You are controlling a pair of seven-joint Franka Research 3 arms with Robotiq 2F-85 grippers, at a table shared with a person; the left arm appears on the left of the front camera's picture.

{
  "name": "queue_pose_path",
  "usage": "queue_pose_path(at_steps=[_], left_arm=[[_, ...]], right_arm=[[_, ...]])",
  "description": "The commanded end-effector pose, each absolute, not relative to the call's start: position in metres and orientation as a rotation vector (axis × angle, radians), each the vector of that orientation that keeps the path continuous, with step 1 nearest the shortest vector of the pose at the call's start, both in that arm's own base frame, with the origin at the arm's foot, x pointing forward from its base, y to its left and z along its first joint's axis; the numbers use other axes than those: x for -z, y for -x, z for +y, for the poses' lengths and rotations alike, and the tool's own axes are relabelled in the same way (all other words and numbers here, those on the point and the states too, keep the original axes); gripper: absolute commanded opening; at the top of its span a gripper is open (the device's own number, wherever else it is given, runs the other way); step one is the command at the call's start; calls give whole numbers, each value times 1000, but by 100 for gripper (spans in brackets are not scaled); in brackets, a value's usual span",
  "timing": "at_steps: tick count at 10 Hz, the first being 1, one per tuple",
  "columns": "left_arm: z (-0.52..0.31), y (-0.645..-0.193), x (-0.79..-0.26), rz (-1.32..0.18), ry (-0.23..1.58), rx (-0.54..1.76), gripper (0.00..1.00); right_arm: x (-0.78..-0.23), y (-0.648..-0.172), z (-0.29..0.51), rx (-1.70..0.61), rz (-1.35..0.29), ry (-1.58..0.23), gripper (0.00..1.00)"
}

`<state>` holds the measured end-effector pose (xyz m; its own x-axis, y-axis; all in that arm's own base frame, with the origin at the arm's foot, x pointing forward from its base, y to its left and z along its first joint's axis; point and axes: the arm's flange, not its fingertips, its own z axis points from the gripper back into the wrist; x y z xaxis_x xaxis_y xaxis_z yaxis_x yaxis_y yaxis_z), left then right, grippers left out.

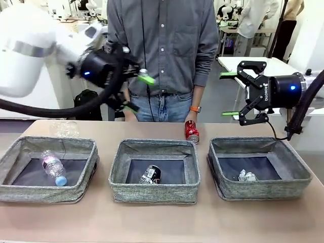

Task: Sort the waste into the appropriate baskets.
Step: Place the picked waste into the Fabric basket indicated by the person, then pick up the waste item pointed out by the person.

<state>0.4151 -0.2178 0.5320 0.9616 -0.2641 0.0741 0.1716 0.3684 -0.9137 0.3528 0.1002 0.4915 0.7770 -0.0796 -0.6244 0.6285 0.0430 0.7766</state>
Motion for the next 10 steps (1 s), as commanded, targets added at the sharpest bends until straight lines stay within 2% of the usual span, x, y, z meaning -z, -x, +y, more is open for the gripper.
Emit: queue_pose_path(at_steps=[1, 4, 5, 6, 10], left_arm=[[-154, -414, -523, 81, 1291, 153, 100], [-74, -373, -528, -128, 1380, -41, 100], [-66, -367, -524, -102, 1366, -145, 100], [-75, -401, -525, -38, 1350, 12, 100], [-75, -401, -525, -38, 1350, 12, 100]], right_arm=[[-496, -353, 102, 576, 488, -1456, 100], [-496, -353, 102, 576, 488, -1456, 100], [-496, -353, 102, 576, 488, -1456, 100], [-496, -353, 102, 576, 488, -1456, 100], [-496, -353, 102, 576, 488, -1456, 100]])
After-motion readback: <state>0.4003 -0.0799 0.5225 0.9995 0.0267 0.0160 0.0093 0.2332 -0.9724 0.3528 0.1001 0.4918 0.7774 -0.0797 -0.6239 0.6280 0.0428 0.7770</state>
